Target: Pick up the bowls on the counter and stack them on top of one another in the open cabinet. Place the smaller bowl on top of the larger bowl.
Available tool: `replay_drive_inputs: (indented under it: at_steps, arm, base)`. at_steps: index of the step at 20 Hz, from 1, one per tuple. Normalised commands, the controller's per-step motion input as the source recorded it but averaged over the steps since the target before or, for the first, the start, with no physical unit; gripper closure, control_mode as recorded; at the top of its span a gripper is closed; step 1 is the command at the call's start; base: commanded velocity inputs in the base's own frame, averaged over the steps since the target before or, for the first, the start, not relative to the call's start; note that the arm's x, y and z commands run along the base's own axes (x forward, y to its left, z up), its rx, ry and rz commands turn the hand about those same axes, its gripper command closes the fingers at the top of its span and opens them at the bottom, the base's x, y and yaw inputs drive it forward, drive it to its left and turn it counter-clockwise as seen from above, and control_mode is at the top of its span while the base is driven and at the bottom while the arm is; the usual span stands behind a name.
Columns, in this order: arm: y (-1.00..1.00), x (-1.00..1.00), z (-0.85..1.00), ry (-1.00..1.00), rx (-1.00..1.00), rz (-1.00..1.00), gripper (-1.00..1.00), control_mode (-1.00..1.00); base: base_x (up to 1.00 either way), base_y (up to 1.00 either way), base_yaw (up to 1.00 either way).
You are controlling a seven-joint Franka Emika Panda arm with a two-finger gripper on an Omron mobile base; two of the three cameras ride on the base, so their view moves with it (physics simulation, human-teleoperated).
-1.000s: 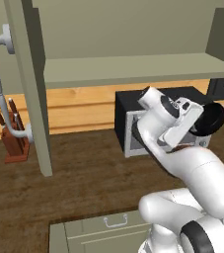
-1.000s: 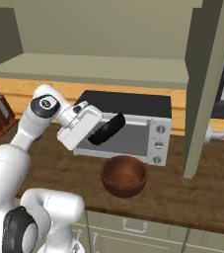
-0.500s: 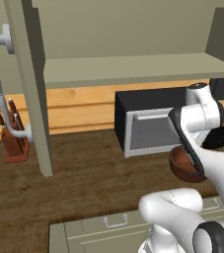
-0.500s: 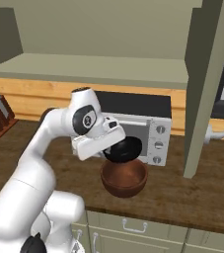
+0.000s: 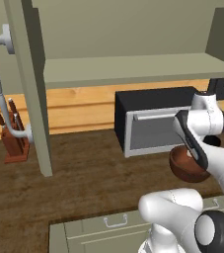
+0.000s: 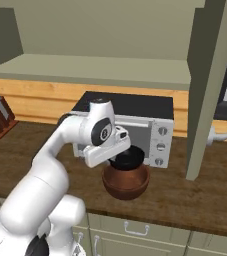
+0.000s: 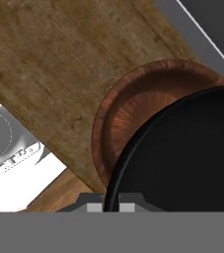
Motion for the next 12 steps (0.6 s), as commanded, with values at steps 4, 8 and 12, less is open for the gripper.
replay_drive_inputs:
  at_steps: [4, 8, 12]
  arm:
    - [0.0, 0.09, -0.51, -0.02, 0.02, 0.05, 1.0, -1.0]
    - [0.0, 0.1, -0.49, 0.0, 0.04, 0.06, 1.0, -1.0]
    - [-0.05, 0.16, -0.46, 0.0, 0.01, 0.04, 1.0, -1.0]
  base:
    - [0.0, 0.0, 0.0]
    - [0.0, 0.0, 0.0]
    - [0.0, 0.0, 0.0]
